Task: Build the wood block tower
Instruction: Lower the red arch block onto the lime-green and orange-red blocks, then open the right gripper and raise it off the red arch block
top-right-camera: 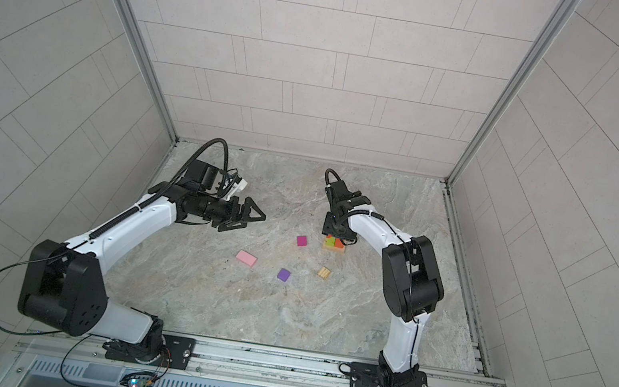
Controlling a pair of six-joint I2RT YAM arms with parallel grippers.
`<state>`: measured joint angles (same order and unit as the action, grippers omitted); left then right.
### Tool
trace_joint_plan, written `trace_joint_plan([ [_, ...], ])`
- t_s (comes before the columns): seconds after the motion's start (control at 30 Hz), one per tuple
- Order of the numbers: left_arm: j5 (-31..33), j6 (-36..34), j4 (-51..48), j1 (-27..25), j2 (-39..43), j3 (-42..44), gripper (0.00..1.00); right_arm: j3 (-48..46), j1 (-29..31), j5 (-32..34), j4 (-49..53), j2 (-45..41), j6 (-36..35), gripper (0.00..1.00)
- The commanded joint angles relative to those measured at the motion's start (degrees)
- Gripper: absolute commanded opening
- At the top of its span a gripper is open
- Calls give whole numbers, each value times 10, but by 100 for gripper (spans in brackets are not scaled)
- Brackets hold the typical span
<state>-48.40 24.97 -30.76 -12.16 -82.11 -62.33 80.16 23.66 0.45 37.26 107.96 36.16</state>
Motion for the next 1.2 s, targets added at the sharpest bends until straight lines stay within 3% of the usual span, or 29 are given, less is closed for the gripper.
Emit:
trace_joint_plan([
  [0.0,-5,-11,-11,-3,-2,-13,100,-3,-3,11,14,1,-4,58],
  [0.5,-5,-11,-11,-4,-2,-14,100,0,-3,11,17,2,-4,64],
  [0.8,-4,-11,-11,-5,-2,-14,100,3,-3,4,13,5,-5,79],
  [1.17,-4,-11,-11,-5,-2,-14,100,10,-3,11,29,-13,-12,79],
])
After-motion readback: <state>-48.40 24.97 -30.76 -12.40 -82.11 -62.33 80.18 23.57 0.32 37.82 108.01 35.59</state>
